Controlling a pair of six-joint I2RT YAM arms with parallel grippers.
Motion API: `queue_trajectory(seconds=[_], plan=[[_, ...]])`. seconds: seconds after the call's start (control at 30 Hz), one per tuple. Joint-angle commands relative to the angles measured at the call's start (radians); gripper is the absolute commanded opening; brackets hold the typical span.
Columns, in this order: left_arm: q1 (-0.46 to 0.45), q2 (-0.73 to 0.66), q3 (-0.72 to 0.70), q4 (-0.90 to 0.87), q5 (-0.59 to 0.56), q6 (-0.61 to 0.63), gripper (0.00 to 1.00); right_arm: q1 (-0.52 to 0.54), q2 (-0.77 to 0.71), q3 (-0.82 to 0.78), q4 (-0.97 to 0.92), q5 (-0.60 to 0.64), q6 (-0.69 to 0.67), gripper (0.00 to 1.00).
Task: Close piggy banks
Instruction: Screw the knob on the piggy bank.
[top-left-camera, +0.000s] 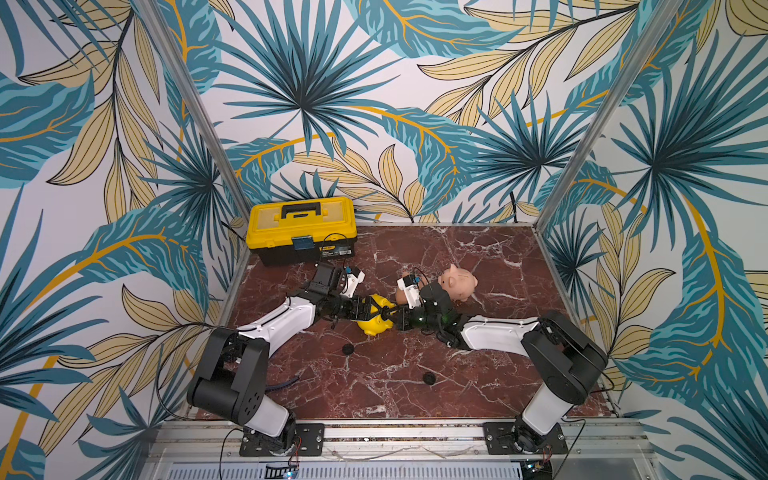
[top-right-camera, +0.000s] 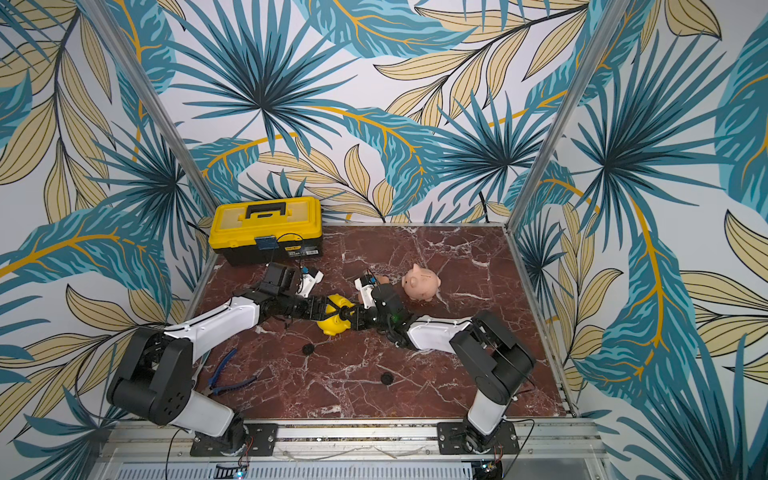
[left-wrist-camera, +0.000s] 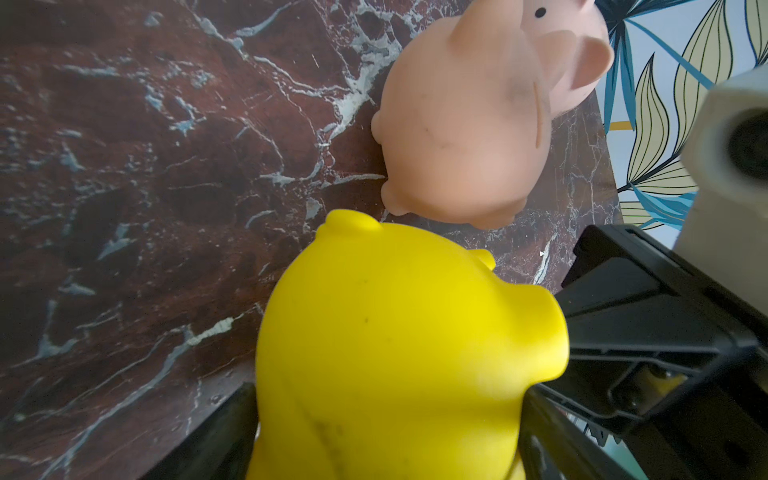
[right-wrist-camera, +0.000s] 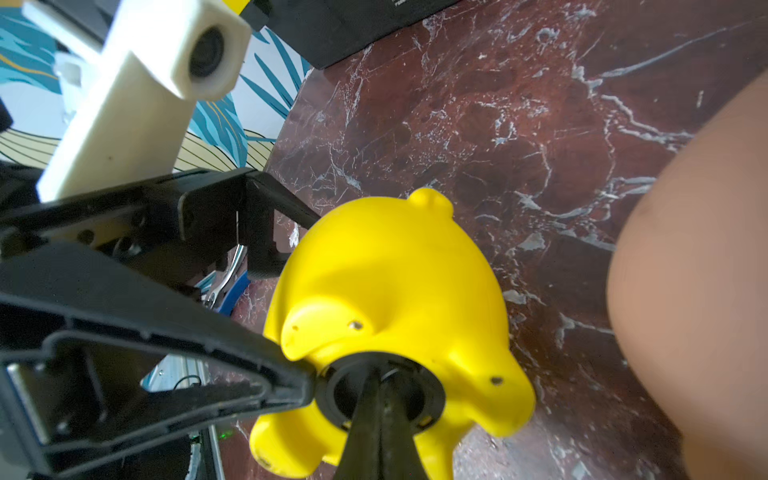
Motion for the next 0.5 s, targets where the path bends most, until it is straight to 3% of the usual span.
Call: queue_trajectory(seconds=[0.0, 0.47], plan=[[-0.032, 0.006, -0.053, -0.046, 0.018, 0.005, 0.92, 0.000, 0.001, 0.008, 0.162, 0.012, 0.106, 0.00], [-0.033, -0.005, -0.069, -0.022, -0.002, -0.017, 0.92, 0.002, 0.024, 0.010, 0.214, 0.040, 0.309, 0.00]])
